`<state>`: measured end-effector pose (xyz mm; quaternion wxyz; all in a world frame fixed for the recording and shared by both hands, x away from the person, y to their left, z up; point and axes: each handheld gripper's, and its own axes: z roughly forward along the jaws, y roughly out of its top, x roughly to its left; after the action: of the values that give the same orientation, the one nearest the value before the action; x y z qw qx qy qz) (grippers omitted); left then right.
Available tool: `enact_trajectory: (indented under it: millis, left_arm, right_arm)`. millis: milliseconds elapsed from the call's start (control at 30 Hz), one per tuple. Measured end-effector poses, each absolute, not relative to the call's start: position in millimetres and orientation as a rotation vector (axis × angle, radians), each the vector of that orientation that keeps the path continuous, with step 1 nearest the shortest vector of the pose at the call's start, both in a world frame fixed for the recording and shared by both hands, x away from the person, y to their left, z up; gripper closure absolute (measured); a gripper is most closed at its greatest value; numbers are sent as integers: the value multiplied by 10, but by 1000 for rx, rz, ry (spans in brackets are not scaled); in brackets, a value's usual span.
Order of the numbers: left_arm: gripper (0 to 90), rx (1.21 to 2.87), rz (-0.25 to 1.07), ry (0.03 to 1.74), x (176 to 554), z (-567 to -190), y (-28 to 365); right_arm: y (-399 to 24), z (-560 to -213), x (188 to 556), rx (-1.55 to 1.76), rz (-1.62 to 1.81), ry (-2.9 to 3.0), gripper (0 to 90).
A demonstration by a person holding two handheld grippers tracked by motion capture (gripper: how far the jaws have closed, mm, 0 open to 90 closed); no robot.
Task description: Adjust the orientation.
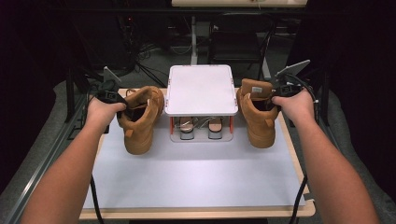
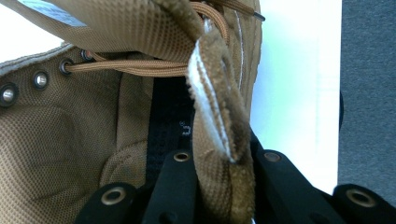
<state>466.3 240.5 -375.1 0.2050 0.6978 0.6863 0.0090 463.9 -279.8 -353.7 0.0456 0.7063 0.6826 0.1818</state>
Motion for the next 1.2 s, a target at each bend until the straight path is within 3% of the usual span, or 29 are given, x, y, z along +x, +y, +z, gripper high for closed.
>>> enact_trajectory:
  millis: [567, 1200]
  left_arm:
    - [856, 1874, 16, 1937, 4727, -3552, 2527]
    - [854, 1773, 17, 1926, 4756, -3086, 2513]
  right_arm:
    - [-2851, -3192, 4695, 2184, 628, 2001, 837]
    - [-2906, -2817, 4668, 2192, 709, 1938, 835]
